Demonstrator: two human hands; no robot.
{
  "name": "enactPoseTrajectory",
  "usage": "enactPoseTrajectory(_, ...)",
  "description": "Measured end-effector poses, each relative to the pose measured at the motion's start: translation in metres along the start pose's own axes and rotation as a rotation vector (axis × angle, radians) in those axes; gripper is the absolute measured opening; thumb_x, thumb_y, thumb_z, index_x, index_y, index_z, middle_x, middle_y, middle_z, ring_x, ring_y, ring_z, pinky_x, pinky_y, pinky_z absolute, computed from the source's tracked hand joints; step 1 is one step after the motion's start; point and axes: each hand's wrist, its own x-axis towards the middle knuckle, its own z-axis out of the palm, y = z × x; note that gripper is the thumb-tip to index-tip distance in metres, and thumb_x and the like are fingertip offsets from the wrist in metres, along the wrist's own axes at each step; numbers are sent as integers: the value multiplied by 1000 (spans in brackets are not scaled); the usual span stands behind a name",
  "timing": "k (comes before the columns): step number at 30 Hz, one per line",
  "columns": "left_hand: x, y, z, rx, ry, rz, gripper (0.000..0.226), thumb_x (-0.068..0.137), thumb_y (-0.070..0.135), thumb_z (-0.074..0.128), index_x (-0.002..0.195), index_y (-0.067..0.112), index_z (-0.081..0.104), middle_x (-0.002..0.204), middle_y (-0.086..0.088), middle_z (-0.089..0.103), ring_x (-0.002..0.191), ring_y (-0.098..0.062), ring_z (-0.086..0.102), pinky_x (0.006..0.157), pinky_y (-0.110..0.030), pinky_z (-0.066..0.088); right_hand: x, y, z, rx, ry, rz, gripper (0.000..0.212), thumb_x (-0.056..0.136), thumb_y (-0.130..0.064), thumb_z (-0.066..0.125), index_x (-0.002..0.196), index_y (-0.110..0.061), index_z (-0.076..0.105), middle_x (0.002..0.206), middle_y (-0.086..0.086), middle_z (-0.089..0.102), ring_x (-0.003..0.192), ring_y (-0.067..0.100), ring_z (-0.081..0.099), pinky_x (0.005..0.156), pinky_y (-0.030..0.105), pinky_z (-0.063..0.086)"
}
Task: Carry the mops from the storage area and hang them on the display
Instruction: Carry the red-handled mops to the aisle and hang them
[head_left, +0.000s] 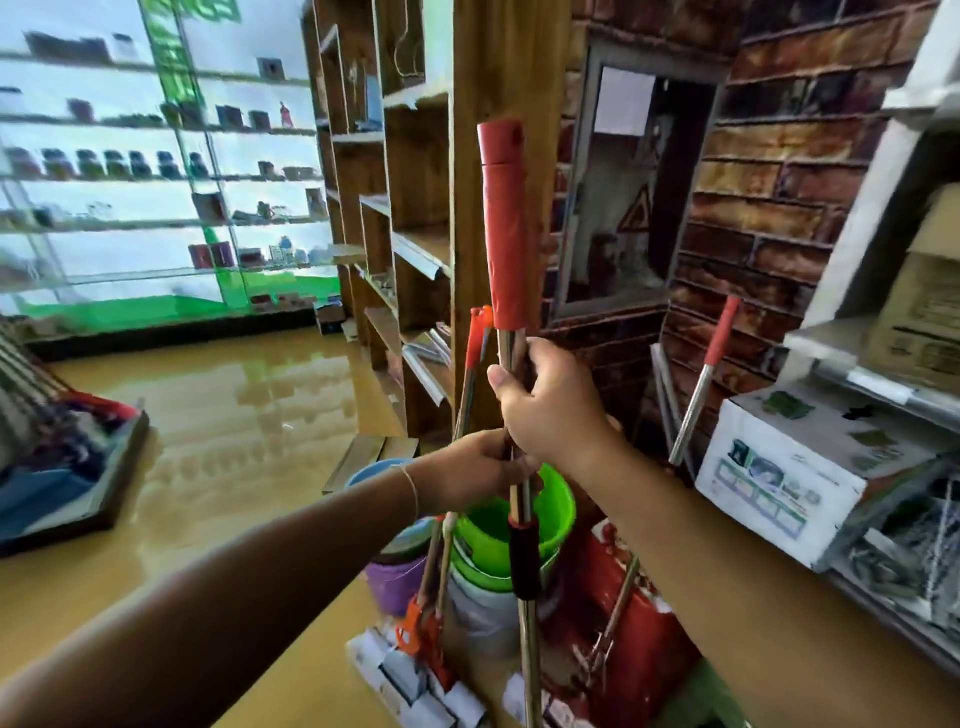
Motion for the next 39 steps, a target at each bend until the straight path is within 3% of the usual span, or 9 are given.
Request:
enactPoseTrajectory(3,-37,-10,-38,-42,87,-28,29,86,24,59,108,6,60,104,-16,64,95,-26,61,94,-48,49,1,-37,41,51,-39,-25,5,96,-26,62,92,-25,59,79,-10,63,75,6,59,67,22,43)
enactPoseTrajectory(6,-75,-20,-79,-59,129,-17,17,94,15,56,109,8,59,106,-15,62,98,-22,58,100,-56,45,0,-77,82,75,-70,-53,9,96,-25,62,89,-23,59,81,-4,63,73,5,56,62,23,39)
enactPoseTrajectory(11,-141,-36,-147,-90,199,-21,49,77,42,63,110,7,60,102,-18,58,97,-30,54,100,-64,41,2,-139,151,148,-126,-99,8,95,-20,65,90,-22,59,81,-1,63,74,8,58,62,25,41)
enactPoseTrajectory(16,-200,-48,-205,-41,312,-39,8,97,24,51,99,22,58,98,-10,58,103,-28,57,97,-50,49,7,-193,216,192,-188,-138,7,94,-21,65,90,-22,59,91,12,67,86,26,66,78,42,56)
enactPoseTrajectory(19,-232,-50,-239,-22,366,-56,11,100,20,46,96,26,54,95,-5,56,103,-25,56,86,-38,50,12,-222,251,209,-212,-164,7,91,-25,66,91,-22,60,92,12,69,88,28,68,83,54,57)
enactPoseTrajectory(24,-274,-62,-291,-52,525,-105,23,98,23,52,110,4,56,97,-13,56,99,-29,53,85,-44,46,25,-265,303,289,-259,-247,8,90,-26,67,88,-27,59,86,8,69,84,26,69,80,51,58)
enactPoseTrajectory(31,-316,-77,-358,-34,779,-140,26,93,10,60,113,-6,60,102,-18,62,97,-25,64,86,-30,55,50,-306,380,387,-387,-359,7,94,-22,65,95,-21,58,92,14,68,88,29,68,82,51,57)
enactPoseTrajectory(35,-321,-101,-406,-1,858,-177,21,86,8,68,104,-1,66,96,-15,69,93,-25,69,95,-44,53,75,-314,429,436,-436,-400,12,91,-26,65,87,-19,56,87,16,68,83,33,69,77,54,57)
enactPoseTrajectory(39,-316,-115,-449,-28,874,-220,25,89,8,65,108,-8,63,98,-23,66,94,-28,67,92,-39,55,114,-317,478,463,-507,-415,15,88,-26,67,87,-15,58,86,19,69,81,37,69,74,56,57)
